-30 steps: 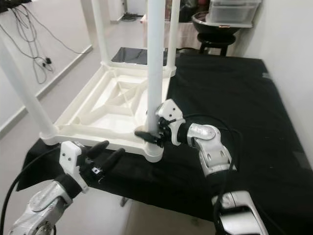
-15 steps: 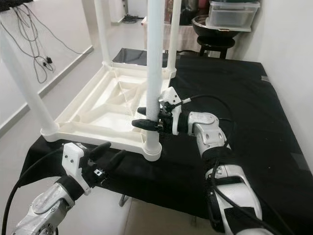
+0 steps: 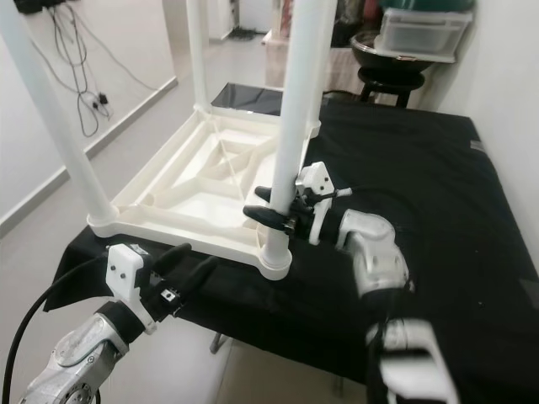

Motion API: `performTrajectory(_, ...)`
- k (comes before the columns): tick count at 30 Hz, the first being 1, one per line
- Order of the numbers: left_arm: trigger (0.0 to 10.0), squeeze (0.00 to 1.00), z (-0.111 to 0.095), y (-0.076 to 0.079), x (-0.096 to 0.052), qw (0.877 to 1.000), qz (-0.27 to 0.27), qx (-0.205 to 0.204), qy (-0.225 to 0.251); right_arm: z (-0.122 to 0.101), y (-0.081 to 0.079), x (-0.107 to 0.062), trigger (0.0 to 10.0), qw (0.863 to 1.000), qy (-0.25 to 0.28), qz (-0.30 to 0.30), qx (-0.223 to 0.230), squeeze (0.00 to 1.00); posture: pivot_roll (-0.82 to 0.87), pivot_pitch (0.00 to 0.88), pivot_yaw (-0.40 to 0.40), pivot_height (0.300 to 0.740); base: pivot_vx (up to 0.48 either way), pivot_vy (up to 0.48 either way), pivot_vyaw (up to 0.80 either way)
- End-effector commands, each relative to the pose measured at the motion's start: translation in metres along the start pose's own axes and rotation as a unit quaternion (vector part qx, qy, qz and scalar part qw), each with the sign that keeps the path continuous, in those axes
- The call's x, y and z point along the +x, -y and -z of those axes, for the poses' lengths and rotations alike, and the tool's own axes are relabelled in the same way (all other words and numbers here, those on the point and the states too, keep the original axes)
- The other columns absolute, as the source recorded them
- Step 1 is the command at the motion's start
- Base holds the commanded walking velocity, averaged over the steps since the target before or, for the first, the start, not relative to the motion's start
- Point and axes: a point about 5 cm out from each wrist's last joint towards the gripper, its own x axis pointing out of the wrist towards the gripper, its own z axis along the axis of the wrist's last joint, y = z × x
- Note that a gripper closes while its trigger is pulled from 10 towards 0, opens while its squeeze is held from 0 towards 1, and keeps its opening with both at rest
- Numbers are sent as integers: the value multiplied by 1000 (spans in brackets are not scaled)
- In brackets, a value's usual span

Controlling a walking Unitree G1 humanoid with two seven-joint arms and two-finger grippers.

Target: Building children table

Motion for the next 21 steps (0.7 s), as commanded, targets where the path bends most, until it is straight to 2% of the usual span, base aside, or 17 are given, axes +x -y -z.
performTrajectory(1,10000,0,-1,0,-3,1000,3,-3,-3,31,-3,-7,0,986,-83,145,15,0,-38,84,-14,740,0,0,0)
performTrajectory(2,10000,0,-1,0,-3,1000,3,-3,-3,31,-3,-7,0,986,-83,145,15,0,-38,84,-14,740,0,0,0)
performTrajectory(3,10000,0,-1,-1,-2,1000,3,-2,-3,43,-22,-3,0,974,-98,203,32,0,-50,83,9,740,0,0,0)
performTrajectory(4,10000,0,-1,-1,-2,1000,3,-2,-3,43,-22,-3,0,974,-98,203,32,0,-50,83,9,740,0,0,0)
performTrajectory(5,10000,0,-1,-3,-2,1000,2,2,-6,39,-29,4,0,973,-100,208,-14,0,-43,76,11,740,0,0,0)
performTrajectory(6,10000,0,-1,-3,-2,1000,2,2,-6,39,-29,4,0,973,-100,208,-14,0,-43,76,11,740,0,0,0)
performTrajectory(8,10000,0,1,-4,1,1000,-1,7,-8,39,-23,20,0,971,-117,197,-68,0,-25,64,-12,740,0,0,0)
performTrajectory(13,10000,0,1,-5,1,1000,-12,13,-5,36,-24,24,0,969,-117,207,-63,0,-25,63,-13,740,0,0,0)
performTrajectory(14,10000,0,0,-6,1,1000,-20,13,-3,32,-25,25,10000,972,-104,205,-47,0,-26,62,-12,740,0,0,0)
performTrajectory(16,10000,0,0,-6,1,1000,-25,13,-1,28,-25,26,10000,976,-90,198,-34,0,-26,62,-12,740,0,0,0)
performTrajectory(17,10000,0,0,-6,2,1000,-26,12,-1,24,-26,27,10000,981,-72,179,-11,941,-25,59,-11,740,0,0,0)
performTrajectory(18,10000,0,0,-6,2,1000,-24,11,-3,14,-25,30,10000,989,-45,144,4,1000,-25,57,-9,740,0,0,0)
performTrajectory(21,10000,0,1,-5,3,1000,-18,10,-5,-2,-26,34,10000,996,-14,83,12,1000,-26,53,-6,740,0,0,0)
